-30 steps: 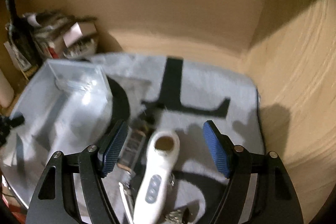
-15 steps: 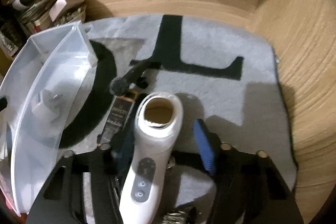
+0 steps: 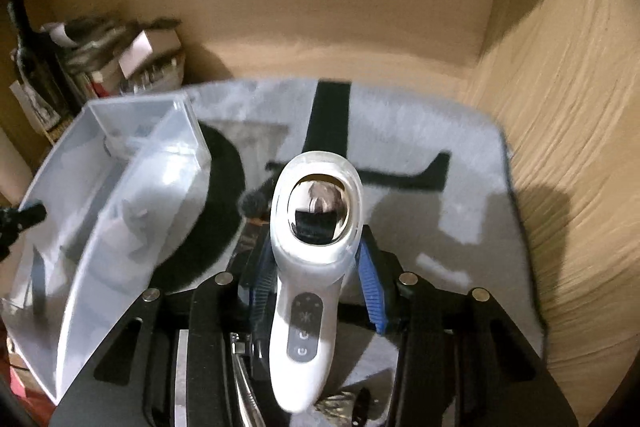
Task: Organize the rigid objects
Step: 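Grasp the white beauty device with the right gripper, then lift the white device into the clear box and release it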
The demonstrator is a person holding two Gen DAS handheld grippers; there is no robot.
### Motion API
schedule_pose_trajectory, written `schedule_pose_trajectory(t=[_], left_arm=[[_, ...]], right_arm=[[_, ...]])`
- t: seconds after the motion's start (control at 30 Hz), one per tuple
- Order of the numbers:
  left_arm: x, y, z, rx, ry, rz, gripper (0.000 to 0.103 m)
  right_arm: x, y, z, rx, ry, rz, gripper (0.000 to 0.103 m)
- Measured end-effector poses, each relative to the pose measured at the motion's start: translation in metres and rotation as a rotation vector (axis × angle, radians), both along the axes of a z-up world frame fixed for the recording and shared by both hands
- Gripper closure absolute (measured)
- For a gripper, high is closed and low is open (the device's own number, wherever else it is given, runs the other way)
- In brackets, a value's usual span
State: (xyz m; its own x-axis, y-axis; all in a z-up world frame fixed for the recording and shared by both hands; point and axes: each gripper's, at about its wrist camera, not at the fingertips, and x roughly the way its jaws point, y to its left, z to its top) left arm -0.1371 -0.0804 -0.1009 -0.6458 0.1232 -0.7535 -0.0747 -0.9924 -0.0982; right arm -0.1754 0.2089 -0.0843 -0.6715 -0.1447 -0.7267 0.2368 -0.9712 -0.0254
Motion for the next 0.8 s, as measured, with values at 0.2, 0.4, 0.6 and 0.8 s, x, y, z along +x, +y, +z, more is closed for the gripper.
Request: schedule_pose_trajectory(t=[0.2,0.4,0.6,0.8], left_arm=[[-0.001,-0.002,0.000,0.000,0.001,0.004,0.092],[-0.002,-0.002,0.000,-0.003,0.002,0.006,0.092],[-0.002,-0.001,0.000,-0.005,0.004,0.008,0.092],[-0.002,0.000,0.000,-0.005,0.005,0.010,0.092]], right_arm=[[-0.002,-0.001,0.028,-0.026,0.094,0.004,0.067],[0.007,-0.015,0.055,-0.046,0.182,0.042,0.067],[0.015,-0.046,0.076,-0.081,0.241,0.134,0.067],[0.023,-0.080,0.083,-0.098,0.253,0.238,0.067]])
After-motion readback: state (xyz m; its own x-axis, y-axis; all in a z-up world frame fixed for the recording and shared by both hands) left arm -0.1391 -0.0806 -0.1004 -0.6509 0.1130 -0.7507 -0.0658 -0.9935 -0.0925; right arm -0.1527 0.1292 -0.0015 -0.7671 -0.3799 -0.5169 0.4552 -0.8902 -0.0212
